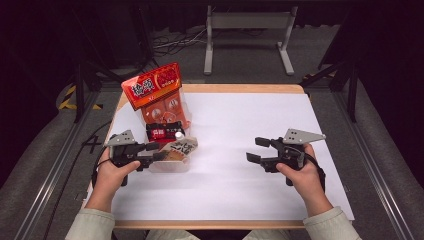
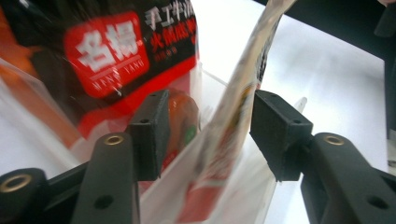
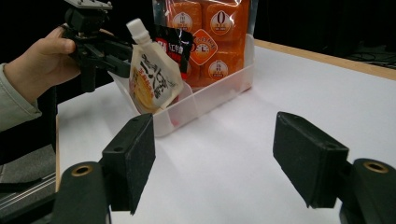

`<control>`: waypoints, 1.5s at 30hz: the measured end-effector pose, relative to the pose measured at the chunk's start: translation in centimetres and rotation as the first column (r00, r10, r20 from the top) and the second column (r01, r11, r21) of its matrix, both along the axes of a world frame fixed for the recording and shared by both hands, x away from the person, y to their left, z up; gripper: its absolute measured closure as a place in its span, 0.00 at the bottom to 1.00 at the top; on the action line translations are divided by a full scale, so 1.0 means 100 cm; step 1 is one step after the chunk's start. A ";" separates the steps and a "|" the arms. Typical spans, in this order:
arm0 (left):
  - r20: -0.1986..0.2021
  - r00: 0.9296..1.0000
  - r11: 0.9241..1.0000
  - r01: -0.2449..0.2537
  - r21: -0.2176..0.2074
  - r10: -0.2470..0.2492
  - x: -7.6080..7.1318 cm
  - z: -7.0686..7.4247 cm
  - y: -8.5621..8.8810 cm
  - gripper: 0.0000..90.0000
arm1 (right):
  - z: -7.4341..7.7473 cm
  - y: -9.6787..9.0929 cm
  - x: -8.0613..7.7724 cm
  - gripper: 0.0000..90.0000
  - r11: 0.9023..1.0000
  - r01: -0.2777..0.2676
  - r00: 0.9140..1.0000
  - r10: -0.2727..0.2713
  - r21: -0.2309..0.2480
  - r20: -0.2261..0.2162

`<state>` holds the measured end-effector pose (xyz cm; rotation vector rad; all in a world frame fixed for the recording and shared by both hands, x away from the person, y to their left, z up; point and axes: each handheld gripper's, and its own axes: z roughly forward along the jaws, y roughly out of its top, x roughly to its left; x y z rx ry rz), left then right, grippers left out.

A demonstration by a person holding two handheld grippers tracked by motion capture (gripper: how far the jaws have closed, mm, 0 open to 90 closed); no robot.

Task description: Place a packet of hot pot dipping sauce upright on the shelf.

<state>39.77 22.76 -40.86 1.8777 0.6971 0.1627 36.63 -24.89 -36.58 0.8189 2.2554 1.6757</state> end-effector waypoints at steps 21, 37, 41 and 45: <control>0.167 0.983 0.997 0.072 0.022 -0.075 0.006 0.052 -0.058 0.44 | 0.000 -0.004 0.002 0.33 1.000 0.003 1.000 -0.003 0.012 -0.005; 0.183 0.982 0.999 0.052 -0.005 -0.050 -0.002 0.068 -0.048 0.82 | 0.002 -0.007 0.002 0.33 1.000 0.008 1.000 -0.008 0.025 0.003; 0.184 0.983 1.000 0.018 -0.006 -0.017 -0.012 0.070 -0.026 0.82 | 0.001 -0.006 0.002 0.33 1.000 0.007 1.000 -0.007 0.020 -0.002; 0.180 0.983 1.000 -0.013 -0.007 0.014 -0.023 0.069 -0.007 0.82 | 0.002 -0.003 0.003 0.33 1.000 0.003 1.000 -0.003 0.020 0.000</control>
